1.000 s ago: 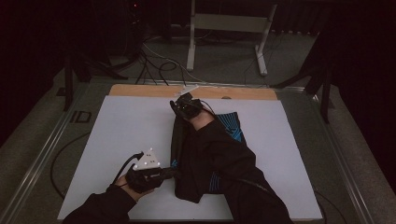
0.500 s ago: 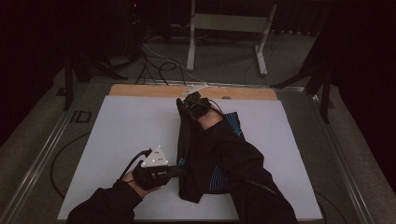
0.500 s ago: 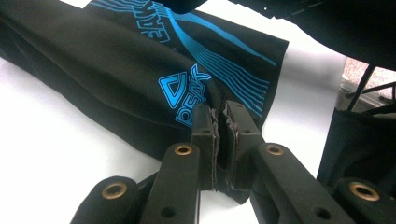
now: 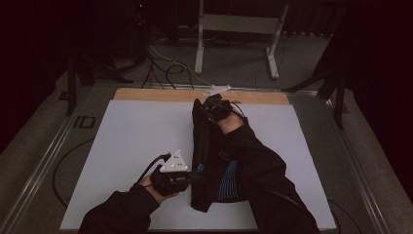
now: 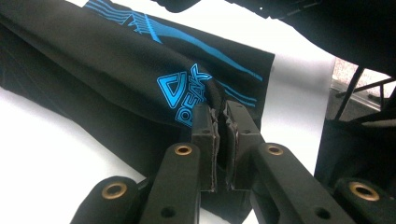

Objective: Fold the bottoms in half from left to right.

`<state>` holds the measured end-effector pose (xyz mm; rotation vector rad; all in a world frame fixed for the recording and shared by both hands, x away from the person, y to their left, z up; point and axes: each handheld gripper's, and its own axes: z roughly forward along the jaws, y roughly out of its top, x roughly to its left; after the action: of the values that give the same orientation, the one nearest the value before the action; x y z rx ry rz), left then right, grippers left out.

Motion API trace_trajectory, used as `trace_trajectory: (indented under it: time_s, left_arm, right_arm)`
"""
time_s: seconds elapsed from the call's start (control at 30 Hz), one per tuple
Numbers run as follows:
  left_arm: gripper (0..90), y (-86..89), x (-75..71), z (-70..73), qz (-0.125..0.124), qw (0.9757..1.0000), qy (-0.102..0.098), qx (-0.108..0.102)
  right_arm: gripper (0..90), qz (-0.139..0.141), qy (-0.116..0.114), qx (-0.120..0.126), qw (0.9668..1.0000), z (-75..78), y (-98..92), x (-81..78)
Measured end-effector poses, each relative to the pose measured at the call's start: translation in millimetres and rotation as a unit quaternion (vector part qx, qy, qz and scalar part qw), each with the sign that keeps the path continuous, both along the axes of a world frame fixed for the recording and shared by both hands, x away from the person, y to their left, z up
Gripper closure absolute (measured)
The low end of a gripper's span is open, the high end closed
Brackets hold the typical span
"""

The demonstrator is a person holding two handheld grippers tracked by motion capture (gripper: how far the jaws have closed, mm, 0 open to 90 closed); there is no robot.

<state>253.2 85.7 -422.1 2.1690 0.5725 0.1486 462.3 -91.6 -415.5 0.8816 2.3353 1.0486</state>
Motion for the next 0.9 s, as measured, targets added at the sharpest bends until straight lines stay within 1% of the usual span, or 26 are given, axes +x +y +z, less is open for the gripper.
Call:
trace_trajectory:
  time_s: [0.1, 0.13, 0.23, 0.33, 0.57, 0.8, 0.9]
  left_arm:
    - [84.0, -4.0, 1.4, -0.4, -0.004, 1.0, -0.001, 0.0]
    - [84.0, -8.4, 3.3, -1.1, -0.008, 1.0, -0.001, 0.0]
    - [84.0, -13.1, 5.3, -1.4, -0.013, 0.9999, 0.001, -0.001]
    - [84.0, -15.8, 6.8, -1.4, -0.015, 0.9999, 0.005, -0.007]
    - [84.0, -30.5, 9.0, -0.4, -0.032, 0.9995, 0.001, 0.001]
    - [84.0, -43.2, 11.5, -0.5, -0.043, 0.9991, -0.002, 0.001]
    - [84.0, -48.8, 12.8, -1.0, -0.048, 0.9988, 0.001, -0.001]
  right_arm:
    - [88.0, -0.003, 0.001, 0.003, 1.0, 0.7, -4.6, -0.6]
    - [88.0, -0.002, -0.001, 0.002, 1.0, 0.7, -7.0, -0.3]
    - [88.0, -0.012, -0.003, 0.002, 0.9999, 1.1, -18.0, -0.3]
    - [88.0, -0.016, -0.005, 0.004, 0.9998, 2.1, -23.7, -0.6]
    - [87.9, -0.023, -0.006, 0.002, 0.9997, 6.2, -40.9, -2.0]
    - [88.0, -0.034, -0.007, -0.002, 0.9994, 6.1, -59.9, -2.4]
    - [88.0, -0.04, -0.005, -0.001, 0.9992, 5.8, -66.7, -2.8]
